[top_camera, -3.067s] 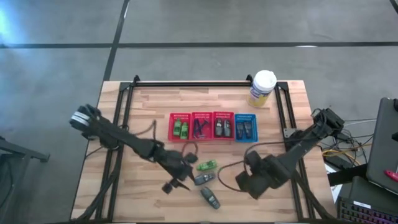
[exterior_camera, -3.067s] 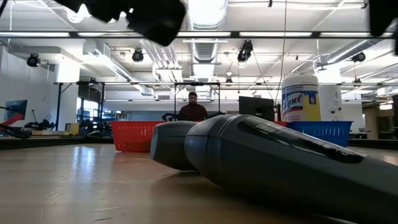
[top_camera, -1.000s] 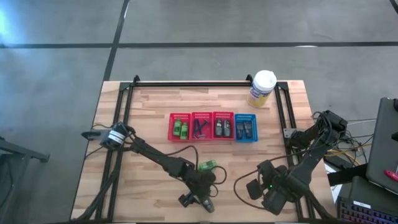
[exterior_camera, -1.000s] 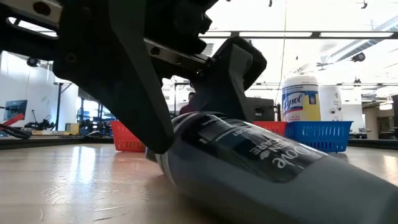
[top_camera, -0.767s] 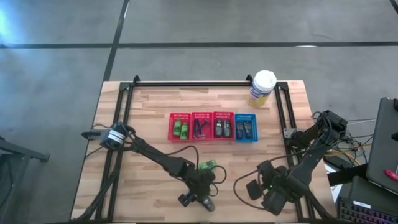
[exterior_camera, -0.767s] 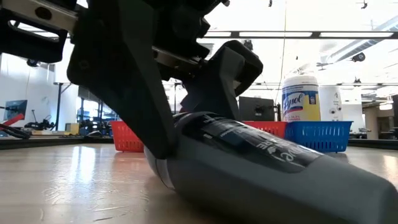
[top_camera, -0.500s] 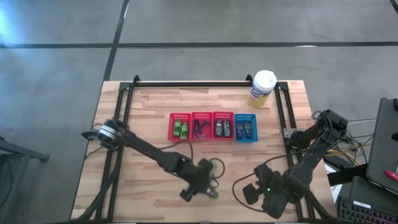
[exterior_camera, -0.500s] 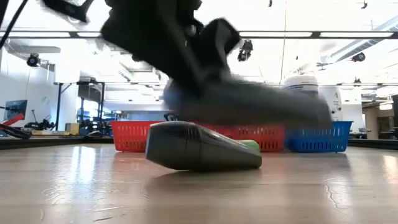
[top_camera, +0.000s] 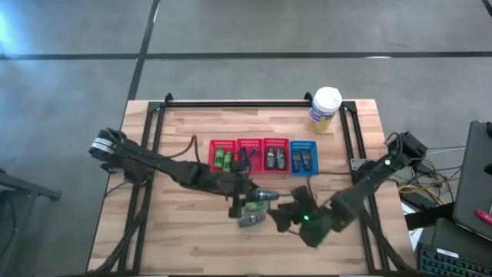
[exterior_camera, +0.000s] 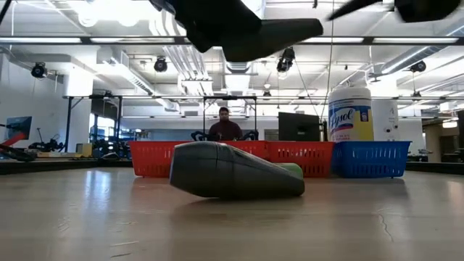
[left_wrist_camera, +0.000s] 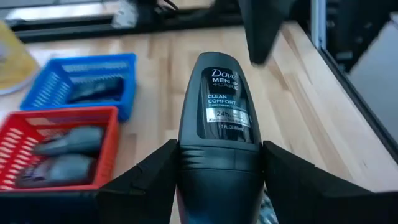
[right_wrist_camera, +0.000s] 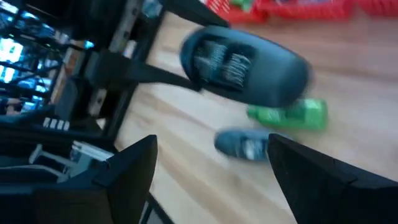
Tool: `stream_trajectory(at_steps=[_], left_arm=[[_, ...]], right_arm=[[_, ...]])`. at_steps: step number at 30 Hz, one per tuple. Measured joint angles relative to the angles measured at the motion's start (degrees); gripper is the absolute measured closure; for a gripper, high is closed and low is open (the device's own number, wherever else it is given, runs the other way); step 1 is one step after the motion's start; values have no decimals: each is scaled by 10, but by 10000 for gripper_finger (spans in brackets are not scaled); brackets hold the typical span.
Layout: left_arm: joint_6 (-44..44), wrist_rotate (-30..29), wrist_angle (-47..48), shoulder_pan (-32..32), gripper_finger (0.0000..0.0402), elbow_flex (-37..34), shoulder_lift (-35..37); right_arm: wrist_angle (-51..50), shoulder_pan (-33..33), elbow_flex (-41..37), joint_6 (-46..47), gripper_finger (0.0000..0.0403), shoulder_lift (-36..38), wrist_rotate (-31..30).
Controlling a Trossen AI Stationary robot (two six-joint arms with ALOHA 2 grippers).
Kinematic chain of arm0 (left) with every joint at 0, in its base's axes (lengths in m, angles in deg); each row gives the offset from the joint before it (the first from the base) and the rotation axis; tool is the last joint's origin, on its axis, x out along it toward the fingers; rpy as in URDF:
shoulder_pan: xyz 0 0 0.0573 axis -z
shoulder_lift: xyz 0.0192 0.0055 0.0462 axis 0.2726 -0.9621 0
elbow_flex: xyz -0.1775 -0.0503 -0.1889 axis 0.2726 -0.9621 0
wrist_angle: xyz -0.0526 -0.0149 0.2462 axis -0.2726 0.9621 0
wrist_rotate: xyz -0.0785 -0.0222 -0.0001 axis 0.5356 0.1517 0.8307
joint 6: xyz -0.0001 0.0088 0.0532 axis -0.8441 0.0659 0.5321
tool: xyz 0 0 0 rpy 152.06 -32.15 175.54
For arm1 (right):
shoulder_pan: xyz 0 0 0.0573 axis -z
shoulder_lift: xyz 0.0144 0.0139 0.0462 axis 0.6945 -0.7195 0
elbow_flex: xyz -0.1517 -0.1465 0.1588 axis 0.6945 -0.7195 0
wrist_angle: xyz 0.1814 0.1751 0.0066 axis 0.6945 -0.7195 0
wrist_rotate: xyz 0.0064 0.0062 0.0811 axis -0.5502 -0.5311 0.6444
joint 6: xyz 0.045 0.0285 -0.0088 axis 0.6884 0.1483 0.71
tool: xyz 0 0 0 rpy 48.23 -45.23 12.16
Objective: Pick & Place Travel size toiletries
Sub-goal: Put the gray deodorant into the right red bin
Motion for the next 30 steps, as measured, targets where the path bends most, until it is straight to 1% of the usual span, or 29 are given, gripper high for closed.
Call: stream_trajectory(at_steps=[2, 4, 8, 11, 16, 21, 25, 30], left_arm=[[-1, 6, -7, -8, 194, -9, 9], [4, 4, -6, -9, 194, -15, 16], [24, -9, -4, -8, 194, -21, 27], [35, -9, -8, -8, 194, -20, 34], [49, 1, -7, -8, 194, -20, 34], [63, -1, -11, -10, 194, -20, 34], [64, -9, -10, -17, 194, -20, 34], [64, -16, -9, -24, 194, -20, 34]], right_arm=[[29, 22, 0, -40, 97, 0, 1], [39, 39, 0, -58, 93, 0, 9], [38, 60, 0, -64, 88, 2, 25], [38, 70, -4, -63, 90, 2, 24], [49, 93, -8, -70, 112, 2, 21], [111, 115, -16, -121, 145, 2, 56], [101, 116, -20, -111, 169, 2, 61], [99, 116, -30, -91, 184, 2, 65]])
